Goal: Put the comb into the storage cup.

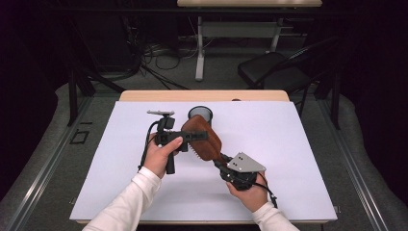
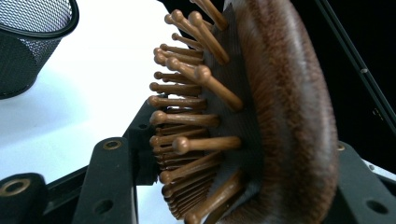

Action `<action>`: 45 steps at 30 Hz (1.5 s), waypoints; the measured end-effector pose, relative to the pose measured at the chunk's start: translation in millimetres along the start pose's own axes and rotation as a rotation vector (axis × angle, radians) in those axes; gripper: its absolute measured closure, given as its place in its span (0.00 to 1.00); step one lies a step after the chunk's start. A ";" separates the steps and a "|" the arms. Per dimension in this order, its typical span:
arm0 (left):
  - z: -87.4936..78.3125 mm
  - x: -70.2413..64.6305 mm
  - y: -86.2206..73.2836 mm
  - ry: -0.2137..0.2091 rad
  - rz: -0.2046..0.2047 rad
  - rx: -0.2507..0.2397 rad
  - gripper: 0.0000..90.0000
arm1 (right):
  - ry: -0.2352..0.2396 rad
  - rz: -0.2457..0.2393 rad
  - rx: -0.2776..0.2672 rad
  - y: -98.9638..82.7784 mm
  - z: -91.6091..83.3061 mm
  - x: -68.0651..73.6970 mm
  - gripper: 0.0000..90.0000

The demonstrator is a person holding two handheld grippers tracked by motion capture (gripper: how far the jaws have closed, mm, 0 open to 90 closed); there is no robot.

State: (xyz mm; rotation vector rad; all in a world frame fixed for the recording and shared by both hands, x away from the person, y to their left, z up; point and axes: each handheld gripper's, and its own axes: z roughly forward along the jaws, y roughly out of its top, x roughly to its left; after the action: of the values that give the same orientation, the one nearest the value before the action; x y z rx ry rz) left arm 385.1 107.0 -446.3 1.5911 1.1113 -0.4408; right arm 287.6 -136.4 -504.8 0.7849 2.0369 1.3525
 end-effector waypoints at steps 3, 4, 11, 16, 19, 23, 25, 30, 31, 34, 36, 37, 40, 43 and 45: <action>0.6 0.2 0.4 0.001 0.000 0.003 0.52 | 0.001 0.002 0.002 -0.5 0.6 -0.3 0.80; 0.9 0.2 0.5 0.001 -0.002 0.002 0.52 | 0.001 0.001 0.004 -0.5 0.6 -0.5 0.80; 2.2 -0.3 2.4 0.011 -0.005 0.012 0.53 | 0.001 0.012 0.004 -0.4 0.6 -1.9 0.79; 3.2 0.0 2.8 0.014 -0.022 0.013 0.53 | 0.004 0.019 0.007 -0.7 1.1 -2.4 0.79; 3.3 0.7 3.2 0.016 -0.033 0.013 0.53 | 0.006 0.025 0.003 -0.6 1.1 -2.8 0.78; 3.7 1.6 3.6 0.021 -0.043 0.014 0.53 | 0.006 0.030 0.001 -0.7 1.1 -3.1 0.77; 3.9 2.1 3.7 0.027 -0.044 0.016 0.53 | 0.003 0.030 0.001 -0.9 1.4 -3.3 0.76; 4.4 4.1 4.8 0.031 -0.057 0.014 0.53 | 0.004 0.034 0.004 -1.2 2.0 -3.7 0.73; 4.4 4.2 4.9 0.030 -0.060 0.013 0.53 | 0.004 0.036 0.003 -1.2 2.1 -3.8 0.73; 4.5 4.8 5.3 0.032 -0.061 0.010 0.53 | 0.006 0.036 0.002 -1.3 1.9 -4.2 0.71; 4.3 5.4 5.6 0.032 -0.060 0.009 0.53 | 0.008 0.038 0.001 -1.2 1.8 -4.4 0.70; 4.3 5.6 5.7 0.034 -0.061 0.008 0.53 | 0.009 0.037 0.000 -1.2 1.8 -4.5 0.69; 3.7 6.2 6.3 0.039 -0.067 0.005 0.53 | 0.006 0.039 -0.005 -1.2 2.3 -4.9 0.64; 3.5 7.7 7.0 0.043 -0.060 0.000 0.53 | -0.002 0.035 -0.018 -1.2 3.0 -5.6 0.56; 3.6 8.5 7.5 0.045 -0.062 -0.006 0.53 | 0.003 0.037 -0.024 -1.3 3.9 -6.7 0.53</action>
State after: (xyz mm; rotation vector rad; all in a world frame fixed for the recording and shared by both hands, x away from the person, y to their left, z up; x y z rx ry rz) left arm 396.4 107.6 -449.8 1.5710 1.1979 -0.4445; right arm 294.7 -139.4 -506.4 0.8147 2.0135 1.3968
